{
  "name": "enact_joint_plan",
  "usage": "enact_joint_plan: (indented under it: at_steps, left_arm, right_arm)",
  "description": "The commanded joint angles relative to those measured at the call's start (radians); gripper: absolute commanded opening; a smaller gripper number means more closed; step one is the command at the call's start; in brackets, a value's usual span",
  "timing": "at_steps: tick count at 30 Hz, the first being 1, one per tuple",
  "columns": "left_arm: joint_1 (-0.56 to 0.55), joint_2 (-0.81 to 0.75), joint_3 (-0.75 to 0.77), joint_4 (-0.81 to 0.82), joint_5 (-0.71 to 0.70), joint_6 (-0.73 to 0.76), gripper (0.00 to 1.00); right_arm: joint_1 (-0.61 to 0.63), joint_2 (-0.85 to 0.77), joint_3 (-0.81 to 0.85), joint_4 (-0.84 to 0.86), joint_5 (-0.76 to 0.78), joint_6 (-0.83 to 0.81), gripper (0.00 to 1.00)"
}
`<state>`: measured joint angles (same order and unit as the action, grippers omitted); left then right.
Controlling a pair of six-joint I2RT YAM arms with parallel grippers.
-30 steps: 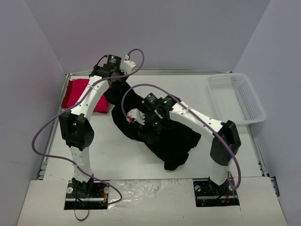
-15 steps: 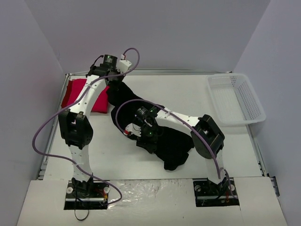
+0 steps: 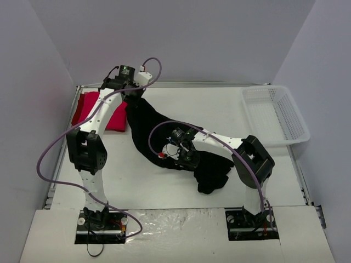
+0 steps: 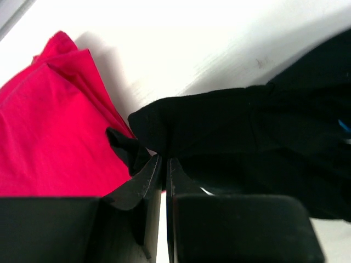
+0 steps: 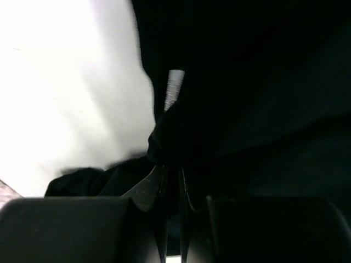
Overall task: Fold and stack the t-shirts
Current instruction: Flatten out the tshirt
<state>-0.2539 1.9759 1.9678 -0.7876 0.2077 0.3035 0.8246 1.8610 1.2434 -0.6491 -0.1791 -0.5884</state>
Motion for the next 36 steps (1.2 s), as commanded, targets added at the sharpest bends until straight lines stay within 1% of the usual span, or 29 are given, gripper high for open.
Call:
enact_joint_plan:
  at_steps: [1, 5, 9, 12, 13, 14, 15, 16, 17, 18, 22, 23, 27, 28, 29, 30, 31, 33, 34, 36]
  left_arm:
    - [0.015, -0.124, -0.02, -0.036, -0.005, 0.023, 0.02]
    - [0.033, -0.224, -0.084, -0.081, -0.005, 0.054, 0.02]
    - [0.044, -0.33, -0.15, -0.156, 0.005, 0.092, 0.02]
    - [0.044, -0.42, -0.184, -0.235, 0.027, 0.117, 0.02]
    - [0.045, -0.467, -0.188, -0.258, 0.032, 0.118, 0.02]
    - [0.044, -0.492, -0.193, -0.277, 0.048, 0.121, 0.02]
    - [0.044, -0.518, -0.201, -0.326, 0.064, 0.132, 0.03]
    - [0.044, -0.566, -0.204, -0.358, 0.085, 0.144, 0.02]
    - [0.041, -0.587, -0.201, -0.39, 0.137, 0.172, 0.02]
    - [0.041, -0.609, -0.196, -0.463, 0.172, 0.19, 0.02]
    - [0.036, -0.73, -0.195, -0.607, 0.292, 0.255, 0.02]
    - [0.033, -0.744, -0.198, -0.663, 0.356, 0.284, 0.03]
    - [0.009, -0.782, -0.228, -0.794, 0.488, 0.376, 0.02]
    - [-0.001, -0.792, -0.251, -0.812, 0.545, 0.388, 0.02]
    - [-0.002, -0.796, -0.265, -0.832, 0.582, 0.408, 0.02]
    - [-0.002, -0.799, -0.28, -0.867, 0.614, 0.449, 0.02]
    - [-0.007, -0.804, -0.299, -0.865, 0.652, 0.448, 0.02]
    - [-0.015, -0.801, -0.348, -0.865, 0.671, 0.465, 0.02]
    - [-0.03, -0.795, -0.359, -0.865, 0.683, 0.467, 0.02]
    - [-0.042, -0.766, -0.369, -0.865, 0.706, 0.47, 0.02]
  right_arm:
    - [-0.068, -0.063, 0.092, -0.078, 0.089, -0.013, 0.0]
    - [-0.148, -0.082, 0.204, -0.126, 0.112, -0.063, 0.0]
    - [-0.27, -0.065, 0.329, -0.133, 0.122, -0.114, 0.0]
    - [-0.349, -0.011, 0.468, -0.136, 0.107, -0.125, 0.0]
    - [-0.366, 0.006, 0.5, -0.136, 0.101, -0.125, 0.0]
    - [-0.381, 0.039, 0.568, -0.138, 0.086, -0.126, 0.0]
    - [-0.392, 0.059, 0.597, -0.136, 0.082, -0.126, 0.0]
    - [-0.412, 0.078, 0.623, -0.136, 0.084, -0.128, 0.0]
    - [-0.42, 0.12, 0.671, -0.138, 0.078, -0.129, 0.0]
    - [-0.424, 0.141, 0.691, -0.139, 0.079, -0.129, 0.0]
    - [-0.432, 0.239, 0.777, -0.141, 0.078, -0.142, 0.0]
    - [-0.432, 0.28, 0.819, -0.141, 0.081, -0.139, 0.0]
    - [-0.429, 0.355, 0.886, -0.142, 0.052, -0.13, 0.0]
    - [-0.429, 0.372, 0.896, -0.142, 0.044, -0.126, 0.07]
    - [-0.429, 0.379, 0.898, -0.142, 0.04, -0.12, 0.1]
    - [-0.429, 0.383, 0.896, -0.144, 0.027, -0.107, 0.3]
    - [-0.429, 0.385, 0.88, -0.146, 0.023, -0.103, 0.42]
    - [-0.43, 0.377, 0.854, -0.147, 0.023, -0.094, 0.51]
    - [-0.432, 0.363, 0.826, -0.146, 0.024, -0.085, 0.58]
    - [-0.436, 0.342, 0.797, -0.146, 0.021, -0.071, 0.62]
